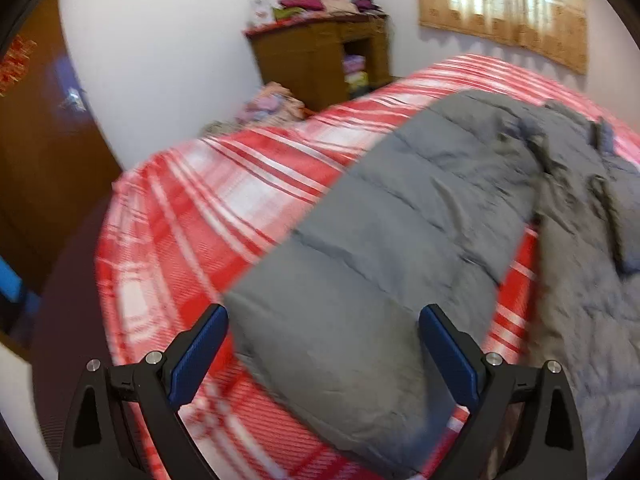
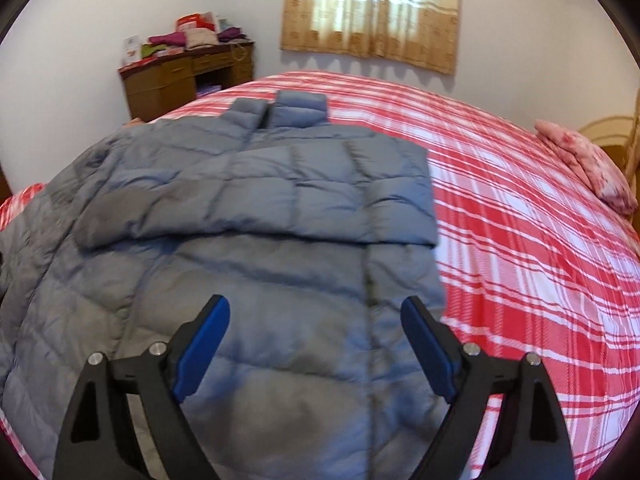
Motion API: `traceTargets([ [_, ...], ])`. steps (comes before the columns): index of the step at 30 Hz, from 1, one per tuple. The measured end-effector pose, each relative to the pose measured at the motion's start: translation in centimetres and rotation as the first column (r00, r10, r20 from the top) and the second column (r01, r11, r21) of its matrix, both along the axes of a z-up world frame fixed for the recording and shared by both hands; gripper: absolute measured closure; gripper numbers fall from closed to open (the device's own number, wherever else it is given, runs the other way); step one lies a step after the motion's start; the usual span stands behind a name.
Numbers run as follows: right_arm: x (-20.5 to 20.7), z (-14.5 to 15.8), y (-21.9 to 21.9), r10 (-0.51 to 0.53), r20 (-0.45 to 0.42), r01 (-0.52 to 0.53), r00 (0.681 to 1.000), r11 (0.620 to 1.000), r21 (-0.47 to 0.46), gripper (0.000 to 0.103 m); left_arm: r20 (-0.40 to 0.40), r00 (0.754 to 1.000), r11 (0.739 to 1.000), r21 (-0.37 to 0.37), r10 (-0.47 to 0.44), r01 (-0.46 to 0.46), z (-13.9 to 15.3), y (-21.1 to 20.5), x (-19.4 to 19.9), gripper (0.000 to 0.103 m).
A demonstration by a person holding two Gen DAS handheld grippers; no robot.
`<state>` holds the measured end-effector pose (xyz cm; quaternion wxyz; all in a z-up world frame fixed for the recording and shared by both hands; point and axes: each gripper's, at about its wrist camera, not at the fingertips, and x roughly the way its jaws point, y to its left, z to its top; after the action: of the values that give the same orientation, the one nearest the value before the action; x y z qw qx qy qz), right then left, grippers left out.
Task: Fold large clothes
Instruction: 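Grasp the other sleeve cuff with the left gripper and lift it, then fold the held sleeve across the jacket body with the left gripper, release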
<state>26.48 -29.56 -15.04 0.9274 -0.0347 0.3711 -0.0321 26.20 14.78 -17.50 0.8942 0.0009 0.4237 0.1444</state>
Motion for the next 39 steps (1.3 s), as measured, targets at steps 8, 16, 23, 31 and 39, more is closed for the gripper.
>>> traceTargets([
  [8, -0.9, 0.8, -0.2, -0.007, 0.041, 0.008, 0.999, 1.000, -0.009, 0.013, 0.099, 0.992, 0.987, 0.135, 0.073, -0.086, 2.9, 0.9, 2.5, 0.089],
  [16, -1.0, 0.6, -2.1, -0.063, 0.037, 0.062, 0.997, 0.998, 0.022, 0.013, 0.250, 0.968, 0.971, 0.222, 0.027, -0.085, 10.8, -1.0, 3.8, 0.090],
  [23, -1.0, 1.0, -3.3, -0.092, 0.039, 0.092, 0.995, 0.996, 0.015, 0.013, 0.329, 0.930, 0.971, 0.221, -0.163, 0.092, 14.0, -8.4, 3.7, 0.090],
  [31, -1.2, 1.0, -4.9, -0.105, 0.040, 0.105, 0.994, 0.994, 0.023, 0.013, 0.351, 0.851, 0.915, 0.251, -0.390, 0.316, 14.5, -20.9, 4.5, 0.090],
  [39, -1.2, 0.1, -6.1, -0.106, 0.017, 0.105, 0.994, 0.993, 0.045, 0.013, 0.326, 0.793, 0.857, 0.208, -0.515, 0.471, 11.6, -29.9, 5.5, 0.043],
])
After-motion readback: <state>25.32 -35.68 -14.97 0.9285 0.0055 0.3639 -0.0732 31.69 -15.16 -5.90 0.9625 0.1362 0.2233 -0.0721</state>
